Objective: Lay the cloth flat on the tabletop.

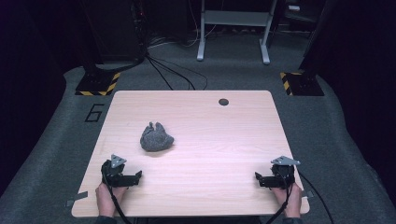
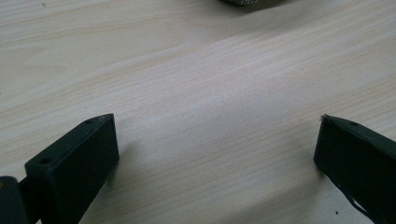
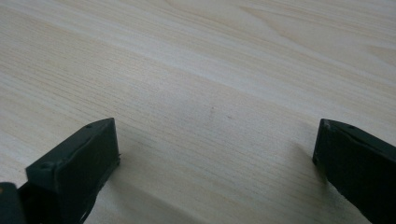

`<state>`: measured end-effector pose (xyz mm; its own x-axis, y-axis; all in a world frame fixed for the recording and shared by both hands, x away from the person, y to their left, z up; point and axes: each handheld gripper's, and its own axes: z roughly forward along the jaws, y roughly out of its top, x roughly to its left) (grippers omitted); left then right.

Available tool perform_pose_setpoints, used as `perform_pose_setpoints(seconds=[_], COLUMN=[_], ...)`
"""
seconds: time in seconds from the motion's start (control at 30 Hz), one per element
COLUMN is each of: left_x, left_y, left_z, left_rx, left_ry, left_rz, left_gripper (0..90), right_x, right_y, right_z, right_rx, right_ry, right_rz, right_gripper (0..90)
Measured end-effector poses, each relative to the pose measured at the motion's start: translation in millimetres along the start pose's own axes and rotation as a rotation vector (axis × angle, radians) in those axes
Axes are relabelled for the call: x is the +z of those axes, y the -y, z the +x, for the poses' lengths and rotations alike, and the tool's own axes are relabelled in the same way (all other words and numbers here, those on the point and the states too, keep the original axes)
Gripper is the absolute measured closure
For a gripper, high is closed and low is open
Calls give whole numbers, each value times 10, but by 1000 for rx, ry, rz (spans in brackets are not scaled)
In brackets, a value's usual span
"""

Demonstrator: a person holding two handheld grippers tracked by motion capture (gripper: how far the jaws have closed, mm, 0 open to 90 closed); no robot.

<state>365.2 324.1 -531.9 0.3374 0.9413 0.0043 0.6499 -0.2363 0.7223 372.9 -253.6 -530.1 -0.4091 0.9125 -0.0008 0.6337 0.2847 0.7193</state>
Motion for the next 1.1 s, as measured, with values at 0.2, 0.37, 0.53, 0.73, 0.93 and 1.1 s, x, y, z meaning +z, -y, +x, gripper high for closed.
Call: perform_pose_setpoints(seconds=[0.2,0.37,0.53,0.73,0.93,1.1], left_x=[1,-3,-8,-49,-109,-126], left_y=[0,0,-12,-110,-264,-421], left_z=[1,13,62,93,110,114], left_rx=[-1,0,-19,-16,-4,12], left_ry=[-1,0,29,51,56,73], left_rz=[-1,0,-8,-6,-29,-47], left_gripper=[0,0,0,0,0,1], right_x=[-1,0,0,0,0,2], right_y=[-1,-1,0,-1,-3,-2], right_z=[0,0,-1,0,-6,-5], right_rx=[-1,-1,0,0,-6,-4], right_ry=[0,1,-1,-1,-1,-1], right_rz=[2,3,0,0,2,-1], right_gripper=[0,0,0,0,0,0])
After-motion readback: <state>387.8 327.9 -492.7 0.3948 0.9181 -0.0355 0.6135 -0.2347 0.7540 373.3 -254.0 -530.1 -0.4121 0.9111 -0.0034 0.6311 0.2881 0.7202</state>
